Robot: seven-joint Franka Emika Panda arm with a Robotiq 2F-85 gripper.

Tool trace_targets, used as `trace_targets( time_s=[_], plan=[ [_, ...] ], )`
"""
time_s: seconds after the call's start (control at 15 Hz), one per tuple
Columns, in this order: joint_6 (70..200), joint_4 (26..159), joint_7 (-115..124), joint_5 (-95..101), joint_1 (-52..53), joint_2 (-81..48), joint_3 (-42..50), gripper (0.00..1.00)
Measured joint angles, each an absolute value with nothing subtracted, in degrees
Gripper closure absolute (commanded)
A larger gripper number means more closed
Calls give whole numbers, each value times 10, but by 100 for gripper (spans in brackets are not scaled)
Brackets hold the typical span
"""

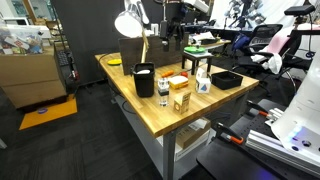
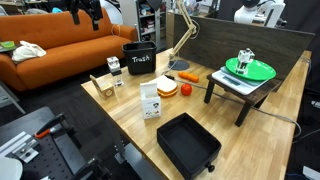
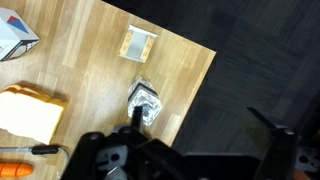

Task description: Move the perfume bottle on the table next to the white box

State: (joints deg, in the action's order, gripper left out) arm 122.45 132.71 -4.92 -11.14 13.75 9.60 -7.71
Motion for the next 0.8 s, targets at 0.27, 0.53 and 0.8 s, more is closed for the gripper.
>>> trace_targets(
  time_s=[0.27,0.53,0.8],
  plan=[
    [1244,1327,-29,-134,131,87,-76,0],
    [1263,1325,44,-131,125,51,-76,0],
    [1272,1309,73,-126,125,21,-77,0]
  ],
)
